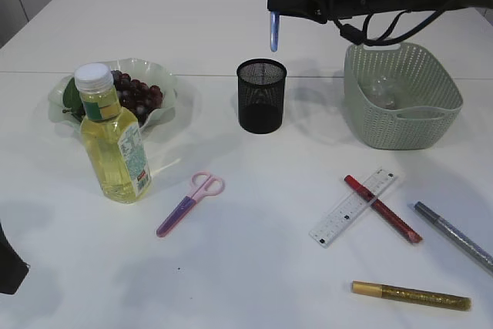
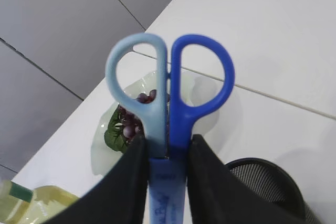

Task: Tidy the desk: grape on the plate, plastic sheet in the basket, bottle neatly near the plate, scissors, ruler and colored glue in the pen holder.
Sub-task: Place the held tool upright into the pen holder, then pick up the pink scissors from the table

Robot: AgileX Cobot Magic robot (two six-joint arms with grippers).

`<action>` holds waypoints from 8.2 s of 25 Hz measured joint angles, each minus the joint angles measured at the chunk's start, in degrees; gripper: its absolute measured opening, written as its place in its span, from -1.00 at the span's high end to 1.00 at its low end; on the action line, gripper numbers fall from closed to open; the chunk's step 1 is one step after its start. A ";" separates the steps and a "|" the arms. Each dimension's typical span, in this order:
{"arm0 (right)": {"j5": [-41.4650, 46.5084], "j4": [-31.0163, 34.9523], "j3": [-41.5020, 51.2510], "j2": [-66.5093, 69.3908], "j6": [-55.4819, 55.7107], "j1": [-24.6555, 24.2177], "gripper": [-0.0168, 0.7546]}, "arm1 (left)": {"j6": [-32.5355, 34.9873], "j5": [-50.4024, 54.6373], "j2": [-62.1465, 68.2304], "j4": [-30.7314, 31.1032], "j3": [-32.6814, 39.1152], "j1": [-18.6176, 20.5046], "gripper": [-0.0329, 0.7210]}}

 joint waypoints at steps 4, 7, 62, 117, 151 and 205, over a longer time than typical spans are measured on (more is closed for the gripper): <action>-0.31 5.36 0.00 2.77 -13.14 0.00 0.45 | 0.00 0.00 0.00 -0.02 0.00 0.00 -0.37; -0.09 10.06 0.00 4.50 -23.84 0.00 0.45 | 0.00 0.00 0.00 -0.12 0.00 0.00 -0.34; 12.57 -60.91 0.00 -20.68 47.73 4.59 -0.01 | 0.00 -2.63 0.00 0.75 0.00 0.00 -0.30; 19.83 -79.80 29.83 -40.46 64.77 8.03 0.00 | 0.56 0.30 43.83 10.60 -41.43 -13.76 -0.26; 19.83 -79.71 29.86 -40.46 62.87 8.03 0.01 | 0.35 -9.57 57.73 11.20 -44.04 -13.76 -0.51; 19.83 -78.73 29.86 -40.46 62.75 8.03 0.01 | -0.95 -11.28 60.76 12.80 -44.40 -13.76 0.45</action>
